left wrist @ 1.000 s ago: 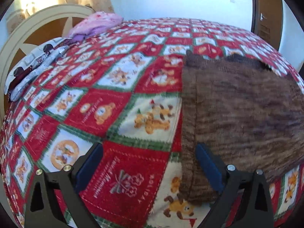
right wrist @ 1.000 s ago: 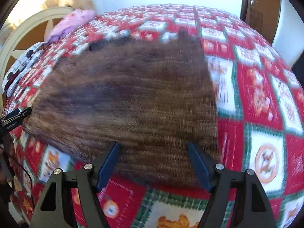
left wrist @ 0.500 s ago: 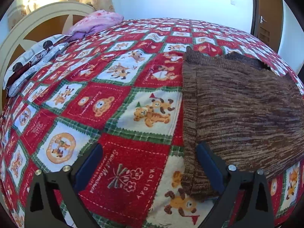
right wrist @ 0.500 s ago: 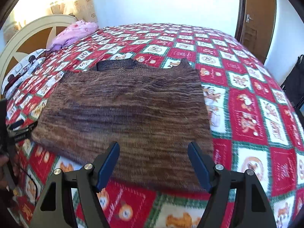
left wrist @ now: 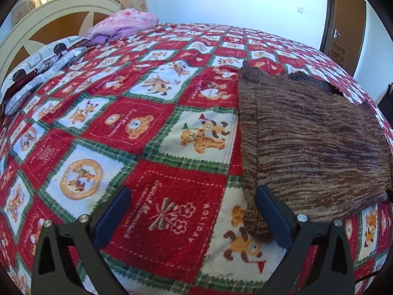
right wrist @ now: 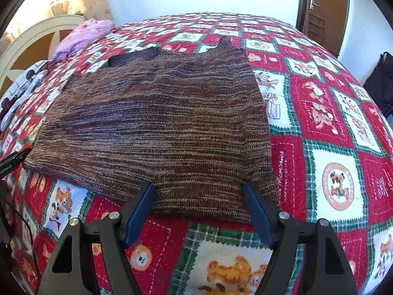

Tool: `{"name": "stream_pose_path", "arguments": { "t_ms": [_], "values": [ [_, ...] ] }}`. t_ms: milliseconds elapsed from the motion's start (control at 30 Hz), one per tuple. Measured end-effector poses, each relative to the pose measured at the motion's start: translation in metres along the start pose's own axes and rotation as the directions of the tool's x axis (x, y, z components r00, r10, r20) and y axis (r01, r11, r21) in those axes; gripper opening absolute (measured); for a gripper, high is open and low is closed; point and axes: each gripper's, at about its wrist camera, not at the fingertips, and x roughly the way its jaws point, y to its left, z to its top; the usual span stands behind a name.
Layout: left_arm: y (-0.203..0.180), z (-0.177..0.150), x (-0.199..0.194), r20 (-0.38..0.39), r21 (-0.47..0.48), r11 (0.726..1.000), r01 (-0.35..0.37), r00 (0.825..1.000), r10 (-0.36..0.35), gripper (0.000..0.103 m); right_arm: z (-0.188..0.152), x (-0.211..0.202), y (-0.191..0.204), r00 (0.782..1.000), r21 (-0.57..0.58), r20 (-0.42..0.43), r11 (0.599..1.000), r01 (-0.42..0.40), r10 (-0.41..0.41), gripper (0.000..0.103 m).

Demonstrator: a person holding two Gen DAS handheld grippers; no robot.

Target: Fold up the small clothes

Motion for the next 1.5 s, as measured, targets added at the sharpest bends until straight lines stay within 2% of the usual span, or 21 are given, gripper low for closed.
{"name": "stream_pose_path", "arguments": {
  "t_ms": [233,433,600,733,833,1000,1100,1267,1467,1500],
  "values": [
    [0.029,0.005,-0.019,0.041,-0.028,1.0,0.004,0.999,-0.003,0.103,0.006,-0.017,0.017,0.996,-0.045,0.032,0.996,0.081,-0.08,0.075],
    [0.051,0.009,-0.024,0.058,-0.028,1.0,-0.002,0.998,0.004,0.103,0.014,-0.033,0.072,0.995,-0.194,0.102,0.98,0.038,-0.019,0.075],
    [0.064,0.008,-0.028,0.06,-0.037,0.999,0.026,0.998,-0.024,0.103,0.012,-0.034,0.136,0.991,-0.374,0.125,0.927,0.0,0.05,0.075],
    [0.073,0.009,-0.032,0.062,-0.028,0.999,0.044,0.997,-0.042,0.103,0.004,-0.038,0.189,0.983,-0.523,0.153,0.852,-0.008,0.103,0.075],
    [0.08,0.01,-0.035,0.071,-0.034,0.998,0.052,0.996,-0.049,0.103,-0.002,-0.036,0.217,0.979,-0.593,0.151,0.805,-0.02,0.135,0.075],
    [0.095,0.014,-0.039,0.065,-0.066,0.989,0.129,0.99,-0.125,0.103,-0.011,-0.026,0.252,0.977,-0.679,0.142,0.734,-0.022,0.16,0.075],
    [0.102,0.013,-0.044,0.073,-0.057,0.986,0.154,0.986,-0.149,0.103,-0.014,-0.021,0.266,0.977,-0.701,0.14,0.713,-0.015,0.159,0.075],
    [0.113,0.013,-0.043,0.081,-0.052,0.991,0.127,0.989,-0.122,0.103,-0.019,-0.01,0.292,0.976,-0.744,0.169,0.667,0.034,0.139,0.075],
    [0.121,0.022,-0.031,0.063,-0.093,0.984,0.155,0.987,-0.149,0.103,-0.011,0.003,0.311,0.97,-0.734,0.209,0.675,0.072,0.124,0.074],
    [0.121,0.025,-0.029,0.061,-0.098,0.982,0.164,0.985,-0.158,0.103,-0.011,0.004,0.313,0.969,-0.732,0.215,0.677,0.078,0.121,0.071]
  ]
}}
